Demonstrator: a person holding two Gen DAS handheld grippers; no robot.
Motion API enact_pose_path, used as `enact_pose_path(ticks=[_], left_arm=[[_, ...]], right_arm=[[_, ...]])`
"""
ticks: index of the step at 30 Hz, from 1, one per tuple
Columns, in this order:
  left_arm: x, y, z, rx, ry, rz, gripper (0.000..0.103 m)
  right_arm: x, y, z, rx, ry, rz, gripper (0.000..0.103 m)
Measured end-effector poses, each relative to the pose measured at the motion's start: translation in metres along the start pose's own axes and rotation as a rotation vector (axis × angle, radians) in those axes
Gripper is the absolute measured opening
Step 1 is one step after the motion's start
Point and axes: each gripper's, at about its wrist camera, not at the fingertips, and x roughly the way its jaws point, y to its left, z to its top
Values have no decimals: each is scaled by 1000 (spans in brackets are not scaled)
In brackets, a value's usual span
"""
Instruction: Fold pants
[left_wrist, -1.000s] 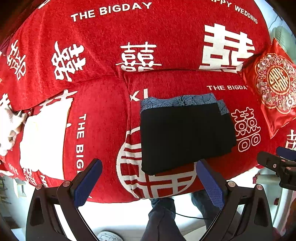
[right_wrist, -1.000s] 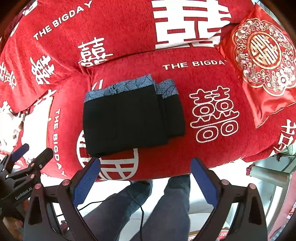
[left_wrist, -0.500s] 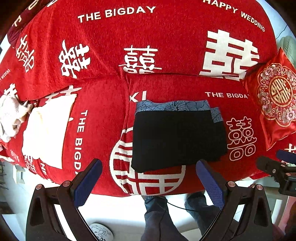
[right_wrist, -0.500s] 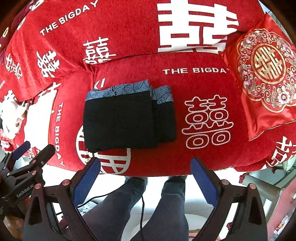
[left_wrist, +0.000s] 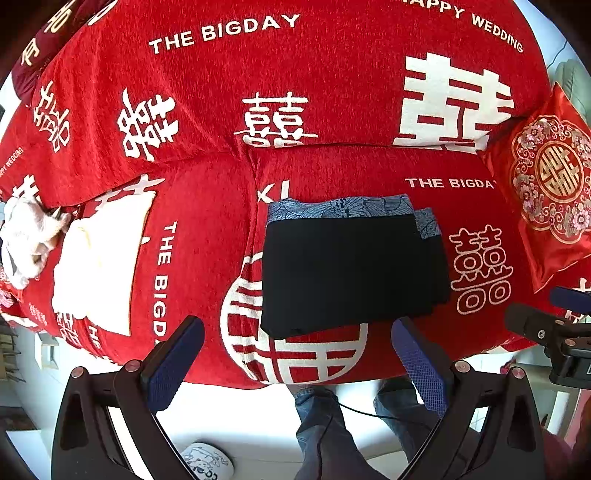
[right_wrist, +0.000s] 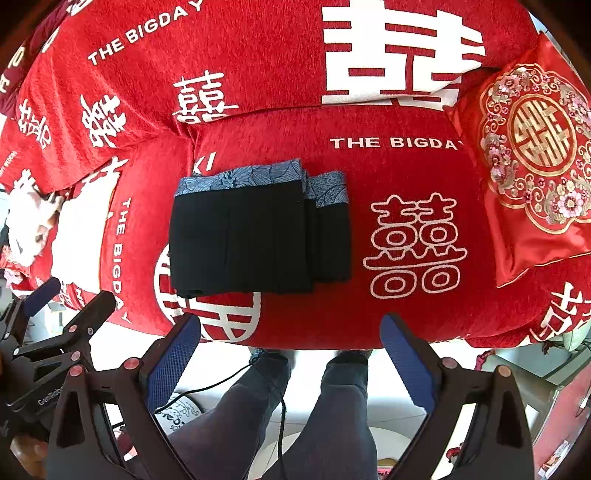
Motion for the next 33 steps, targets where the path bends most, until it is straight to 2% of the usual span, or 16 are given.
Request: enact_pose_path(ticks=[19, 33], left_arm=[[-6, 0, 2, 10, -12, 2, 102], [-5, 2, 1, 0, -3, -6, 102]], right_arm=[[-6, 17, 3, -62, -24, -44, 98], [-3, 23, 4, -81, -15, -41, 98]])
